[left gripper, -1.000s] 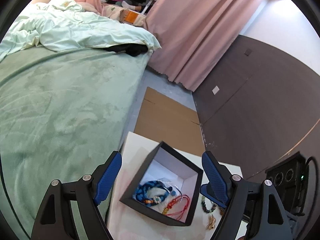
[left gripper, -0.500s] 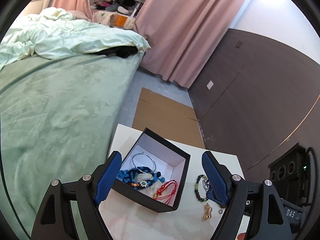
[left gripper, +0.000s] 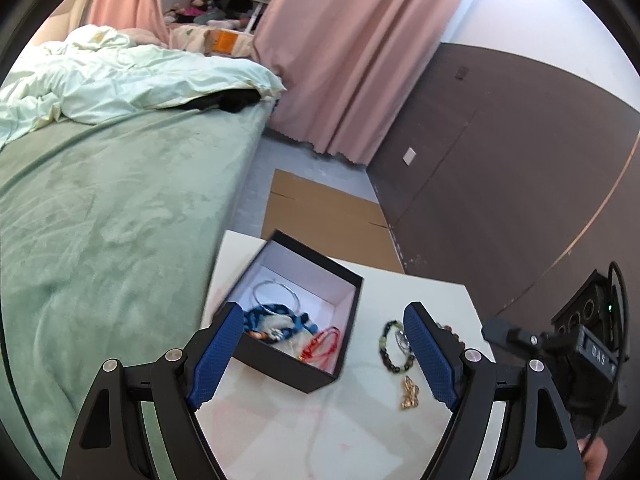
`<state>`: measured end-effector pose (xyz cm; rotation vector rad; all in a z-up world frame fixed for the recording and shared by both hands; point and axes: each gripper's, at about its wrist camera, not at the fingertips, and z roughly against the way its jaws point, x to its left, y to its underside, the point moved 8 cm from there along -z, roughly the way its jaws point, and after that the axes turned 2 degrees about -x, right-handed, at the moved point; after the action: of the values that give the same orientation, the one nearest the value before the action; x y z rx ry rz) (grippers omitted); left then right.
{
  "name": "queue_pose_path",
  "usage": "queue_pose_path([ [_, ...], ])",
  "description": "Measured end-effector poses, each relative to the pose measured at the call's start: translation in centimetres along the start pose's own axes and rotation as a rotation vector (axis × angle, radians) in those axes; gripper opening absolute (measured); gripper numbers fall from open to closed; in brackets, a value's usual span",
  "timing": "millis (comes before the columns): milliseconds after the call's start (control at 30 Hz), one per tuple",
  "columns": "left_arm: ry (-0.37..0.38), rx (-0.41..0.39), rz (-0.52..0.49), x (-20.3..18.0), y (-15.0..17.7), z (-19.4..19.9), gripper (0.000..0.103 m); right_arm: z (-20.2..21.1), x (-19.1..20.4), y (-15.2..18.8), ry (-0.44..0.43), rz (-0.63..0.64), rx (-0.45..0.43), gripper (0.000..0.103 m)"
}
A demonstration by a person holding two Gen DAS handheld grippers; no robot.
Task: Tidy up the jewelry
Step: 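Move both open tools back over the jewelry pile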
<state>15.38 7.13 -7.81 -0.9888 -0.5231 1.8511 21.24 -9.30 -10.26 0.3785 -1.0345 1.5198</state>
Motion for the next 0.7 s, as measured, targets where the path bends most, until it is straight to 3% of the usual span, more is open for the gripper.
queue_pose_path([
  [300,0.049,0.046,-0.109,-4.1,2.4,-1.2,0.082,3.6,-3.5,-1.3,0.116,-0.007,-0.056,0.078],
  [433,0.074,0.107,-0.172,-6.1,4.1,-2.6,0.070,4.6,-5.8,-1.6,0.189,-0.042,-0.050,0.078],
  [600,0.089,0.162,-0.251,-8.3,6.2,-4.2,0.068,5.0,-9.0,-1.5,0.287,-0.102,-0.015,0.078],
  [700,0.091,0.194,-0.279,-9.2,7.2,-5.3,0.063,5.5,-10.0,-1.5,0.296,-0.117,-0.007,0.077],
])
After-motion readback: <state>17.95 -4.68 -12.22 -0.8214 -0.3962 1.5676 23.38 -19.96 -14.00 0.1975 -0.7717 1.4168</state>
